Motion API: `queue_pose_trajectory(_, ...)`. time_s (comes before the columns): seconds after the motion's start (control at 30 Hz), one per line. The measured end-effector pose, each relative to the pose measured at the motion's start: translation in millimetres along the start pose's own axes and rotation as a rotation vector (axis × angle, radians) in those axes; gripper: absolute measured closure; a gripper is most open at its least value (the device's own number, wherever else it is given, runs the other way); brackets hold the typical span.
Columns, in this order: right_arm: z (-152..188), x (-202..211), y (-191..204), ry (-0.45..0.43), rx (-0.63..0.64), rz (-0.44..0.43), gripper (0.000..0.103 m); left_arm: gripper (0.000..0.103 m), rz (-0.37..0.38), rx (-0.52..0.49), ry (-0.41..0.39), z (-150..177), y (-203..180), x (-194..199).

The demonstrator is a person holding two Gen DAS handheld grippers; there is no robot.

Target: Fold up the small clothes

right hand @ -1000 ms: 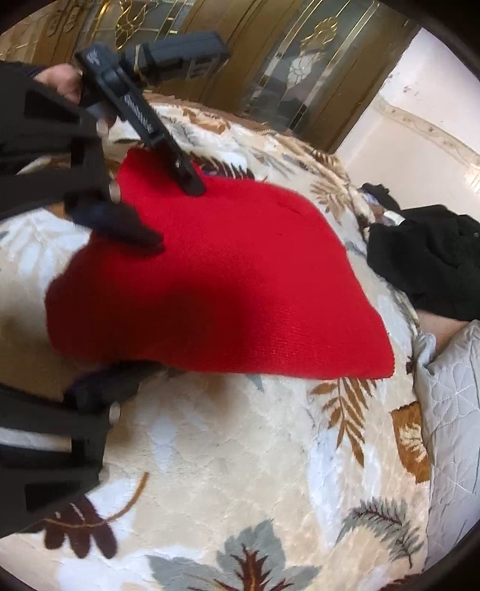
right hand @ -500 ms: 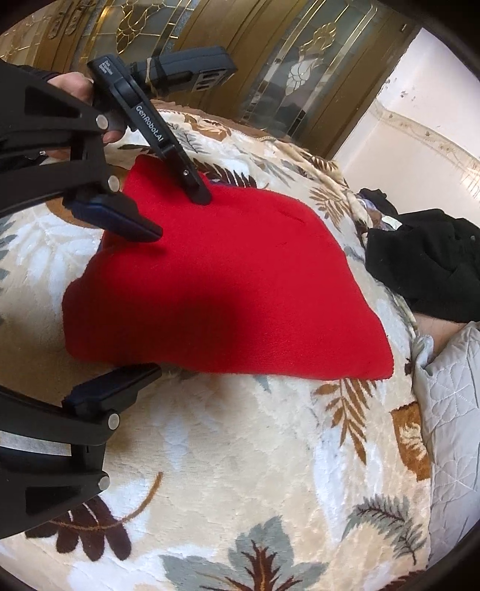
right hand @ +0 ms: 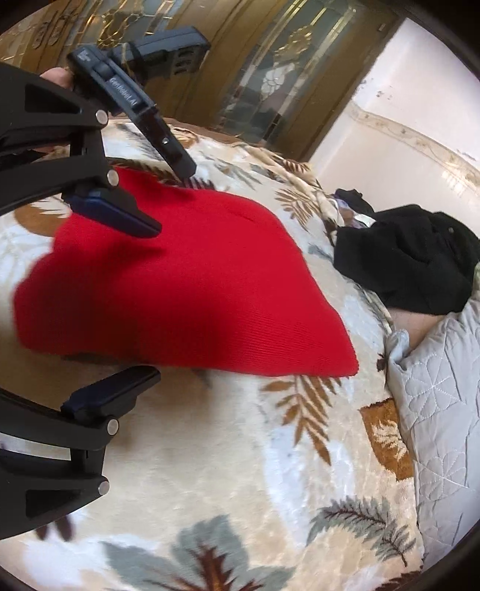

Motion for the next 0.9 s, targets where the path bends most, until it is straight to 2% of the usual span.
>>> queue_pose_trajectory(0.3,-4,-5,1,-0.001,0.003,-0.012,0.027,0.035,-0.004,-0.015,0.024,1,-2,-15)
queue_pose_trajectory(0.57,-11,-16,-3,0.002,-0.015,-0.025,0.027,0.034,0.056,0.02,0.02,0,2,-16)
queue_pose_trajectory(0.63,-11,-29,-5,0.024,-0.031,-0.034,0.027,0.032,0.085,0.058,0.048,3,7,-26)
queue_pose_trajectory(0.7,-7,-48,-4,0.077,-0.033,-0.041,0.028,0.03,0.091,0.081,0.141,14,12,-49)
queue_pose_trajectory(0.8,-8,-46,4,0.075,0.026,0.013,0.029,0.029,0.139,0.125,0.136,18,19,-55)
queue_pose_trajectory(0.87,-8,-24,1,0.07,0.057,0.054,0.028,0.029,0.134,0.126,0.144,17,18,-54)
queue_pose_trajectory(0.9,-11,-7,-6,0.033,0.064,0.081,0.028,0.029,0.128,0.122,0.145,17,17,-54)
Point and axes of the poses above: each gripper's, at about its wrist camera, not at the fingertips, and x roughly against the way its jaws point, y to its left, z to its underside, the point moved 5 cm from there along -x, roughly the way its jaws point, and after that the axes turned 4 degrees about -y, right-handed, at the moved point
